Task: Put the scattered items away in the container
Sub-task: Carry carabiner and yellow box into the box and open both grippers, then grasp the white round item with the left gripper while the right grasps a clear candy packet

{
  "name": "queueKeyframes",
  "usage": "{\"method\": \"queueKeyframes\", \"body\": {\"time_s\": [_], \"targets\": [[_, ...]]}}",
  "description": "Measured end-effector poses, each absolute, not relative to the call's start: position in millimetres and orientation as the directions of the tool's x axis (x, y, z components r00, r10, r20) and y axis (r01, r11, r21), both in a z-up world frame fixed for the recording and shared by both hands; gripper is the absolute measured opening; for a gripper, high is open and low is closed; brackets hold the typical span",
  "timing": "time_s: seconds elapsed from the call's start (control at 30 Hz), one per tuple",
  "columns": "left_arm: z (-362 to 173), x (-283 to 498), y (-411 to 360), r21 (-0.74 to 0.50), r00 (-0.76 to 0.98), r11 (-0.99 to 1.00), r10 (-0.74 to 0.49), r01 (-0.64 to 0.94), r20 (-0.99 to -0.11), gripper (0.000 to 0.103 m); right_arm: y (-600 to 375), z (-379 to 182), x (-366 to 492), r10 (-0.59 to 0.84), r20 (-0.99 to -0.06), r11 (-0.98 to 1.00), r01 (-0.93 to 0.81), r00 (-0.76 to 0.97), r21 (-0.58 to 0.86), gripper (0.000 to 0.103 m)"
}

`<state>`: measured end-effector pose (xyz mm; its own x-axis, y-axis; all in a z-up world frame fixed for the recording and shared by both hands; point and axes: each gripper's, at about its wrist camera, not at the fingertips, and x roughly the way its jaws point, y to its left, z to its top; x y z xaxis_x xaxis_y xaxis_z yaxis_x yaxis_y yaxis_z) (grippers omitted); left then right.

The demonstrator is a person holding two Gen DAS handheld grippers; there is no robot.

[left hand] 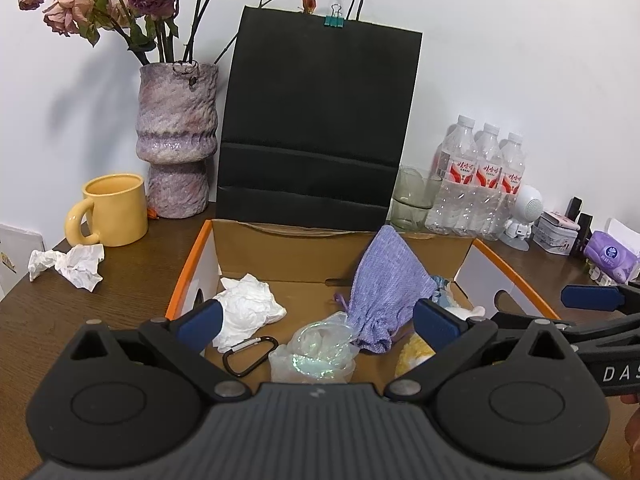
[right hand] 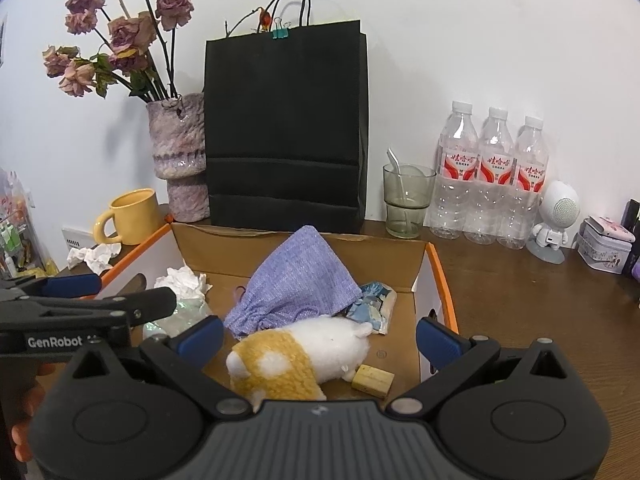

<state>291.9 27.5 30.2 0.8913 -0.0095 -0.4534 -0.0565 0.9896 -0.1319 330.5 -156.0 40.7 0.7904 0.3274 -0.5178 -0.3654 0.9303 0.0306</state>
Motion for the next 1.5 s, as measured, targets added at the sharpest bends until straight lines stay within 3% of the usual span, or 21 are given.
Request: {"method": "queueKeyframes", "body": {"time_s": [0.6, 1.03, 1.5], "targets": [[44, 228, 26, -0.151, 0.905, 0.987, -0.022, -0.046, -0.424, 0.103, -179, 58, 262, 0.329, -0.462, 0.934, -0.355, 0.823, 0.034, 0.103], [30, 158, 29, -0.139, 0.876, 0.988, -0.011, -0.064, -0.482, 0.103, -208, 35, 190, 0.318, -0.498, 0.939, -0.342, 0.807, 0.045, 0.103], [-2, 130, 24, -0.087, 0.839, 0.994, 0.002, -0.059, -0.545, 0.103, -236, -24, 174, 0.230, -0.608, 0.960, -0.278, 0.760, 0.015, 0.102]]}}
